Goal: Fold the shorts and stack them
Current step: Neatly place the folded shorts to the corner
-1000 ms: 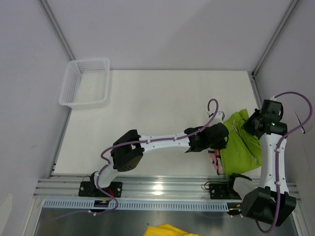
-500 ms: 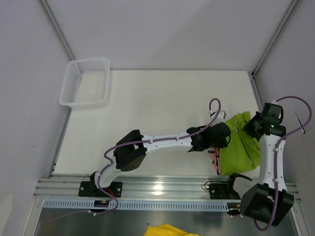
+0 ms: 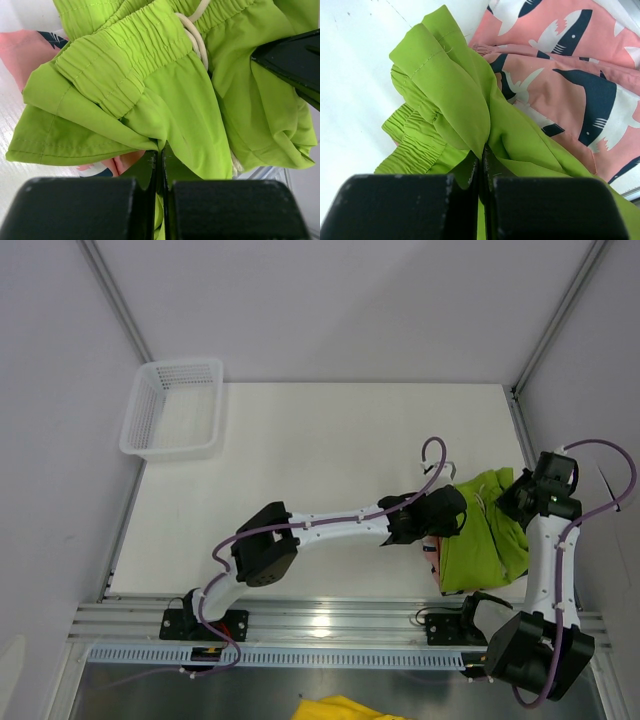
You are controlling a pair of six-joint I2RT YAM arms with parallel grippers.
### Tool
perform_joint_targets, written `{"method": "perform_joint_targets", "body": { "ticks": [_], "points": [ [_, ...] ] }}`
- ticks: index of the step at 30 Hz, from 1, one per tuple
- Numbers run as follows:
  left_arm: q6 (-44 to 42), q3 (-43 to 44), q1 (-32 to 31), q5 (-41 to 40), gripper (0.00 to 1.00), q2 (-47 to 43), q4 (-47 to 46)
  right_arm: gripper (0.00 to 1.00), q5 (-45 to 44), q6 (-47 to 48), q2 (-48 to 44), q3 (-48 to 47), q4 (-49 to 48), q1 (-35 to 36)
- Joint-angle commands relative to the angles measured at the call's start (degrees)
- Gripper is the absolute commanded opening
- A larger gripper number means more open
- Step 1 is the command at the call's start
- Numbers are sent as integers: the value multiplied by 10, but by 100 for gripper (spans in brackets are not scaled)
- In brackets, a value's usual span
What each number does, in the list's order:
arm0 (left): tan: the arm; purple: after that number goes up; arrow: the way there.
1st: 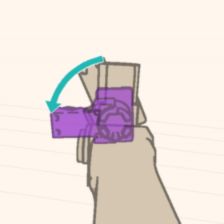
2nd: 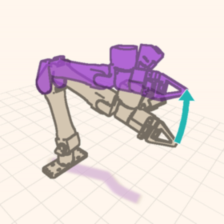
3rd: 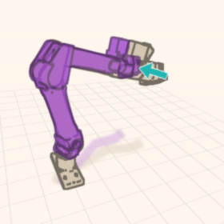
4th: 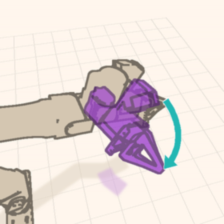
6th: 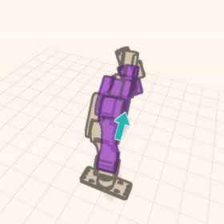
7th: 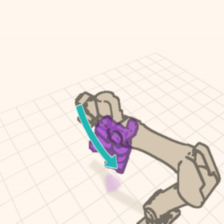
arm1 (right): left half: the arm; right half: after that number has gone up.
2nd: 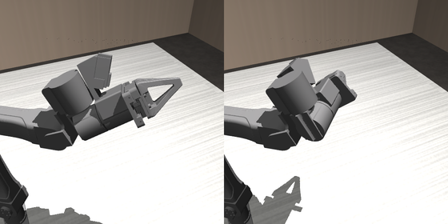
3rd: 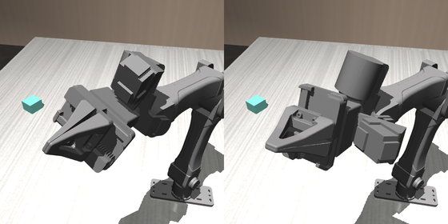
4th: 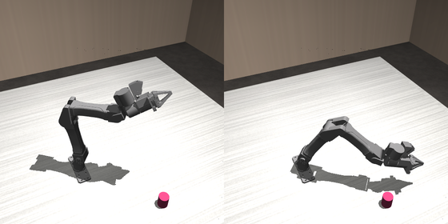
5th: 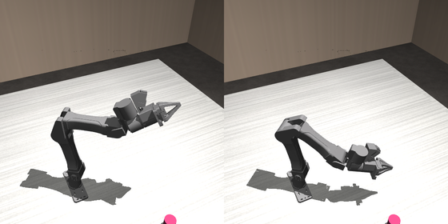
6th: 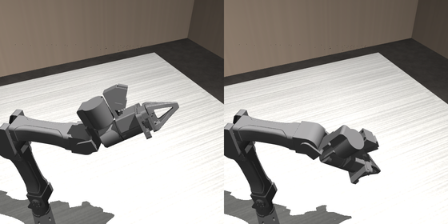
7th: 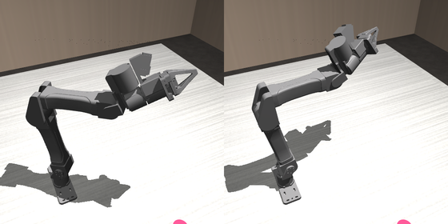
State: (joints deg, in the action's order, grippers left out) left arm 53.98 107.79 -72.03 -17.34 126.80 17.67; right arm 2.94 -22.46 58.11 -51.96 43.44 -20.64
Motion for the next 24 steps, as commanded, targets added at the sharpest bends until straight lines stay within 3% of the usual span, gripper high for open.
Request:
{"method": "perform_joint_targets", "body": {
  "ticks": [1, 6, 13, 15, 16, 17, 19, 20, 24],
  "points": [
    [2, 6, 0, 6, 0, 12, -28, 0, 15, -5, -3, 1, -34, -6],
    [11, -12, -1, 10, 1, 13, -37, 0, 17, -6, 16, 2, -42, -9],
    [24, -37, -1, 18, 9, 14, -47, 1, 22, -4, 51, -7, -50, -16],
    [23, -36, -1, 18, 21, 18, -41, 9, 17, -6, 55, -5, -50, -17],
    [22, -36, -1, 17, 26, 19, -36, 20, 11, -7, 56, -4, -50, -18],
    [18, -36, 0, 15, 34, 18, -31, 48, 9, -9, 54, 0, -54, -20],
    [19, -40, 0, 8, 47, 15, -12, 62, 17, -15, 49, 6, -62, -34],
    [21, -41, 0, -1, 63, 8, -4, 62, 23, -14, 49, 5, -70, -39],
    [25, -77, 5, -23, 82, -26, 19, 64, 25, -21, 66, -30, -62, -47]
  ]
}}
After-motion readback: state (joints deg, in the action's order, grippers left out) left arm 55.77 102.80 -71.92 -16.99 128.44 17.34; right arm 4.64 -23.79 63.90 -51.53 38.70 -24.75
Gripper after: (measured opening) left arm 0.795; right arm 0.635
